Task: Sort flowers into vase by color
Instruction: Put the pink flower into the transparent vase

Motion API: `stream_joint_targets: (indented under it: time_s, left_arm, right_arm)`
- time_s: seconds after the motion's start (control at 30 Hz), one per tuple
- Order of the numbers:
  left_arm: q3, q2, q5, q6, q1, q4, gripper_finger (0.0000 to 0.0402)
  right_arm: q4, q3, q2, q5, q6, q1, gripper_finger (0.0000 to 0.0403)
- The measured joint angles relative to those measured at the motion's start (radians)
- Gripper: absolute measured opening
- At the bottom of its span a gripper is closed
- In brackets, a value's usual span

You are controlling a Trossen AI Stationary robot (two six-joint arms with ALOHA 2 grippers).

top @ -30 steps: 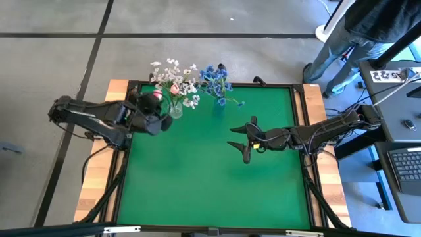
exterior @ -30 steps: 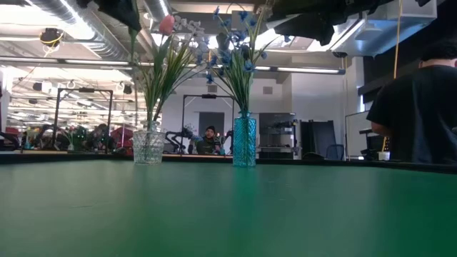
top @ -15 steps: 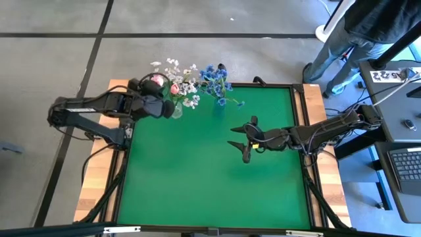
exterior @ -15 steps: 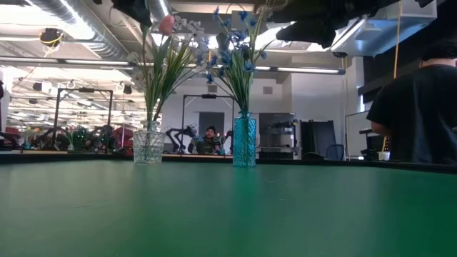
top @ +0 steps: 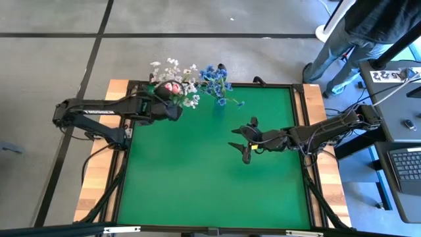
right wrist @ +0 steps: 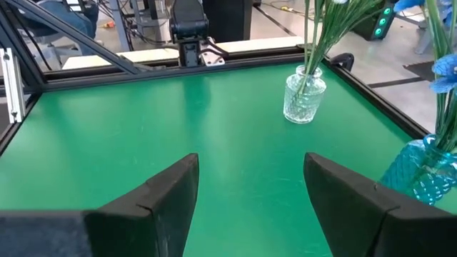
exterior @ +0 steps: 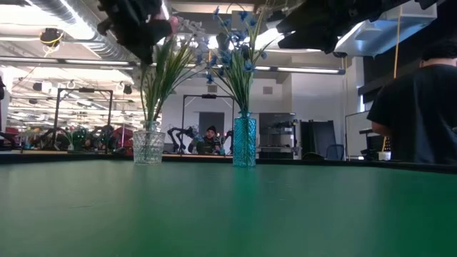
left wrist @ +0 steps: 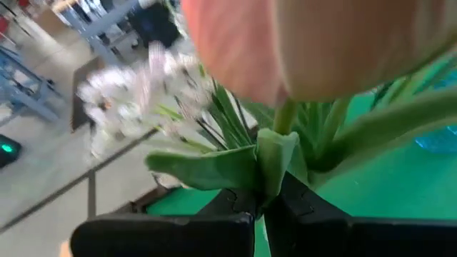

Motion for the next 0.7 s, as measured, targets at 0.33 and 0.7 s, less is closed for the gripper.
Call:
stream_joint_targets:
  time_s: [0.33, 0.7]
  left_arm:
    - [-0.050, 0.007, 0.044, 0.016, -0.013, 0.164, 0.0025]
    - [-0.049, 0.007, 0.044, 0.059, -0.017, 0.240, 0.0008]
  right_arm:
    - [-0.008, 0.000, 0.000, 0.001, 0.010, 0.000, 0.0253]
    - [-0.012, 0.000, 0.000, 0.001, 0.022, 0.000, 0.0253]
